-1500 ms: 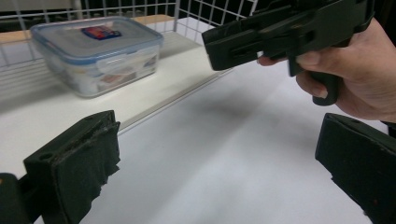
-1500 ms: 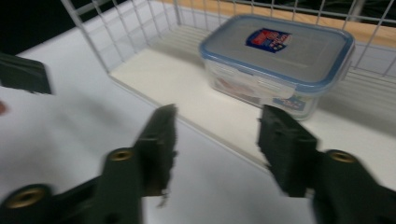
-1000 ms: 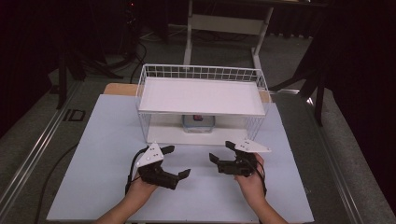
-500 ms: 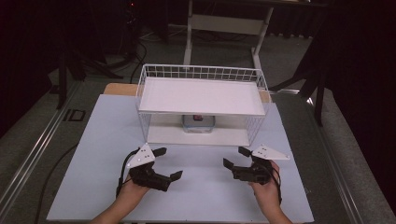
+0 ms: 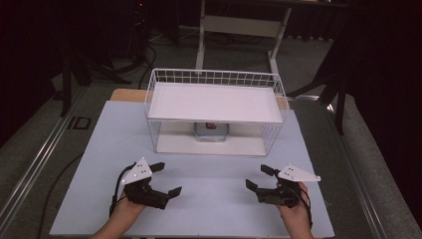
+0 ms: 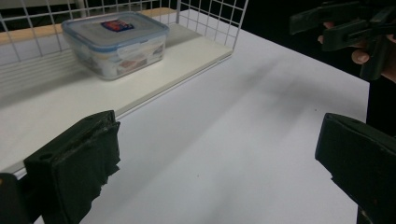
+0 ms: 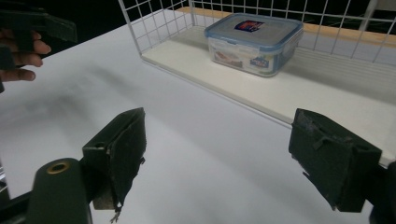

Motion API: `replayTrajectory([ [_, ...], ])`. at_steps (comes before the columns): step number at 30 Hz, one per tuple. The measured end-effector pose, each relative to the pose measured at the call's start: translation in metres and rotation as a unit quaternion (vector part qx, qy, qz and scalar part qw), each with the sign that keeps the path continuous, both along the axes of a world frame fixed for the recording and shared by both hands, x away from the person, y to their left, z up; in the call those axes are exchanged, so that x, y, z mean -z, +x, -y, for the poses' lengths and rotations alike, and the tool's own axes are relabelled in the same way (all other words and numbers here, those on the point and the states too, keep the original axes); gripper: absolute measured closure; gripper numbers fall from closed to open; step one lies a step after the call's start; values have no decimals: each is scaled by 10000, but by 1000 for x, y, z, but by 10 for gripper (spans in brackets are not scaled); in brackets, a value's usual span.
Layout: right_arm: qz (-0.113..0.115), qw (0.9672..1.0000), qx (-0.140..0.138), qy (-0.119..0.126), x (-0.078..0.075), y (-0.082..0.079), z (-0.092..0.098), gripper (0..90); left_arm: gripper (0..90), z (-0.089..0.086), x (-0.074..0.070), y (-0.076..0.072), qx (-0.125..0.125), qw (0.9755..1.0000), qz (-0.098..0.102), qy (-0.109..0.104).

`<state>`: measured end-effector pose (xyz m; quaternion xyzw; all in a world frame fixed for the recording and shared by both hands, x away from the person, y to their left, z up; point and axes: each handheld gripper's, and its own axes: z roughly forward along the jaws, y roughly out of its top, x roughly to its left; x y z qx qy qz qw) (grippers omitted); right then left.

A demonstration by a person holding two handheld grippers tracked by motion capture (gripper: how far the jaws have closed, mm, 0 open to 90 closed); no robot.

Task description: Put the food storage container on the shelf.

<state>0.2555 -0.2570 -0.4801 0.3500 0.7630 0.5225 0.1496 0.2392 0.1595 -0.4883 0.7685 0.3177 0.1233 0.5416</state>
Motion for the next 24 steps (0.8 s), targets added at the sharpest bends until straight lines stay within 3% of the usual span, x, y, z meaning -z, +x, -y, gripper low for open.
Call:
replayTrajectory([
  [10,-25,9997,-40,-237,6,-11,14,174,7,-8,10,-5,-5,9999,-46,89],
  [15,10,10000,40,-71,12,-10,24,174,7,-8,14,-3,-27,10000,-62,50],
  [24,50,9997,53,-239,21,-9,34,176,7,-7,17,-1,-35,9999,-15,120],
])
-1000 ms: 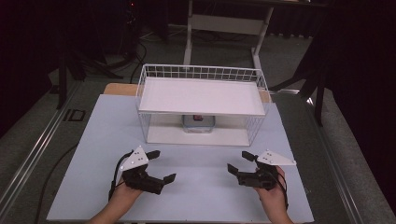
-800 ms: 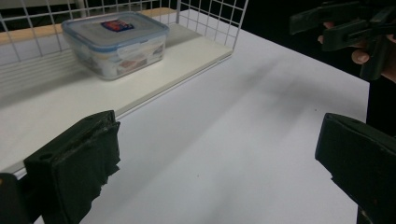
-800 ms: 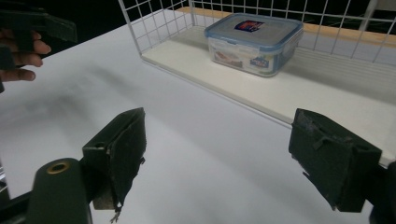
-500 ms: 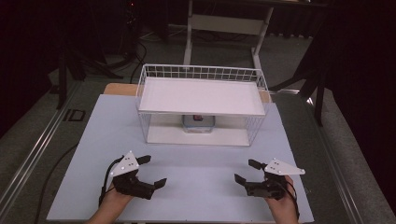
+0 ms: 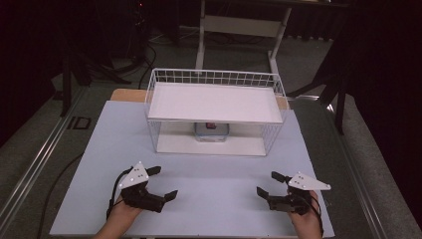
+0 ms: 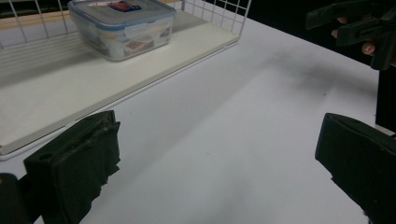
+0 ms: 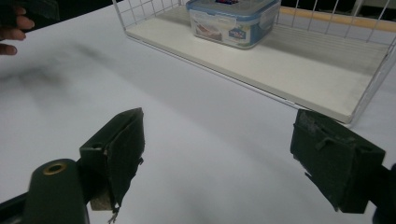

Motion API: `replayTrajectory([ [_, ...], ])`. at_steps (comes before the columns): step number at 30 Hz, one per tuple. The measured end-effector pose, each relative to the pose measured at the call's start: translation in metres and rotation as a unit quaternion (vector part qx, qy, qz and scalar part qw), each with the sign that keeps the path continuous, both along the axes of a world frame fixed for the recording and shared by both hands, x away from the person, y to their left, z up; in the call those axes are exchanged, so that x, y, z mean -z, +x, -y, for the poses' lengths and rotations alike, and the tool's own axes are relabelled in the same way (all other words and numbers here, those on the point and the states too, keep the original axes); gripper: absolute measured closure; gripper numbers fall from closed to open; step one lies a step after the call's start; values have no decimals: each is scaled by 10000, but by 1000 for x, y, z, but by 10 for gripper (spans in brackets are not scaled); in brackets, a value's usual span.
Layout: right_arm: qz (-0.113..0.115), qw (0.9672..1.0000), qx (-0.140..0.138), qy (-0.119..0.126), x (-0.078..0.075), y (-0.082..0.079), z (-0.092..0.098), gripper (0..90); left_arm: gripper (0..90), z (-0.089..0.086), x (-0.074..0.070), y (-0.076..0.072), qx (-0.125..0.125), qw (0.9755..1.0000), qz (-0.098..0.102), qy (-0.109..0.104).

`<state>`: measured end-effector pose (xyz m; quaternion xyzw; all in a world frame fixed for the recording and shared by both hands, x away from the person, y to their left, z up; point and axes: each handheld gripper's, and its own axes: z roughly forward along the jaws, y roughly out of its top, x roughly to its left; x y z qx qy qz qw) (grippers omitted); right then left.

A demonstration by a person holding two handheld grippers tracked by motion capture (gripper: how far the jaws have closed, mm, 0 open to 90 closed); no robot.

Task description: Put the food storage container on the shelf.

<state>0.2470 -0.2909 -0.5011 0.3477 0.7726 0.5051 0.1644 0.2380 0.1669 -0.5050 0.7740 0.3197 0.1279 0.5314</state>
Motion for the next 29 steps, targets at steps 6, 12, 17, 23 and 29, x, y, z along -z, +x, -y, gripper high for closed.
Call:
replayTrajectory([
  [6,21,9999,-13,-107,6,4,5,176,7,1,0,0,-47,9999,109,44],
  [12,14,9999,50,-98,9,8,8,178,8,-3,-2,1,-156,9998,149,22],
  [17,16,10000,84,-17,10,11,10,179,7,-4,0,2,-172,9998,82,103],
  [23,-2,10000,68,-26,12,13,11,179,7,-6,-1,3,-244,9996,121,66],
  [29,-13,10000,69,-13,12,13,10,179,7,-7,-2,3,-279,9995,115,3],
])
